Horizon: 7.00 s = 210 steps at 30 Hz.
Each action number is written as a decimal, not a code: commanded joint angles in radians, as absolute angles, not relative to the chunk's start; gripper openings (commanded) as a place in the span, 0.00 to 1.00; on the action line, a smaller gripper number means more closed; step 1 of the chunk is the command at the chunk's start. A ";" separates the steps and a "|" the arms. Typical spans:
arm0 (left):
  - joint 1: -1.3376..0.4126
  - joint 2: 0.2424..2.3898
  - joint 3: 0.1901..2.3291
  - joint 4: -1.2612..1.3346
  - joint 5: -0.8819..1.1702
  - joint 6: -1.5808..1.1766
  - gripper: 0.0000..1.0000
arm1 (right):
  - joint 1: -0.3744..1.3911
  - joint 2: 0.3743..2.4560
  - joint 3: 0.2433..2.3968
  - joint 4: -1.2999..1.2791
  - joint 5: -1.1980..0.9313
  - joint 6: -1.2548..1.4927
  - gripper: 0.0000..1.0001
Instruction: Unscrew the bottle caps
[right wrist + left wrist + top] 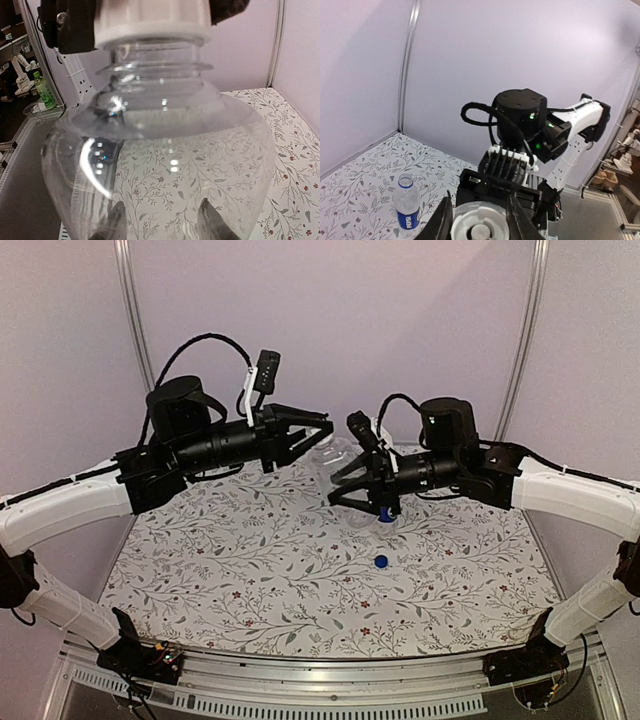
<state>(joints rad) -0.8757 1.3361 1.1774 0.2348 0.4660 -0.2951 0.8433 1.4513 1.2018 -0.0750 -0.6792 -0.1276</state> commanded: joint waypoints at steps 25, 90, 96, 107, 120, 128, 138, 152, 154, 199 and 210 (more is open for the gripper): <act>-0.849 1.203 1.113 0.244 0.368 -0.253 0.88 | 0.824 1.449 1.218 -0.108 -0.698 -0.148 0.34; -0.912 1.365 1.234 0.137 0.131 -0.363 0.09 | 0.806 1.489 1.244 -0.083 -0.390 -0.070 0.34; -0.947 1.407 1.290 0.071 -0.051 -0.409 0.18 | 0.805 1.495 1.241 -0.074 -0.366 -0.066 0.36; -0.940 1.340 1.212 0.213 0.117 -0.318 0.63 | 0.805 1.463 1.156 0.041 -0.559 -0.078 0.36; -0.847 1.297 1.173 0.290 0.639 -0.259 0.84 | 0.804 1.496 1.172 0.114 -1.008 -0.098 0.36; -0.824 1.342 1.215 0.336 0.872 -0.271 0.80 | 0.804 1.521 1.189 0.154 -1.164 -0.081 0.37; -0.825 1.412 1.243 0.394 0.950 -0.324 0.66 | 0.804 1.529 1.192 0.187 -1.181 -0.048 0.37; -0.825 1.420 1.241 0.378 0.905 -0.323 0.32 | 0.804 1.529 1.183 0.195 -1.067 -0.021 0.36; -0.826 1.414 1.238 0.358 0.876 -0.313 0.27 | 0.804 1.524 1.183 0.189 -1.030 -0.016 0.36; -0.906 1.281 1.217 0.153 0.450 -0.210 0.90 | 0.804 1.489 1.130 0.155 -0.971 -0.093 0.36; -0.864 1.327 1.239 0.219 0.861 -0.186 0.86 | 0.810 1.530 1.173 0.146 -1.170 -0.077 0.36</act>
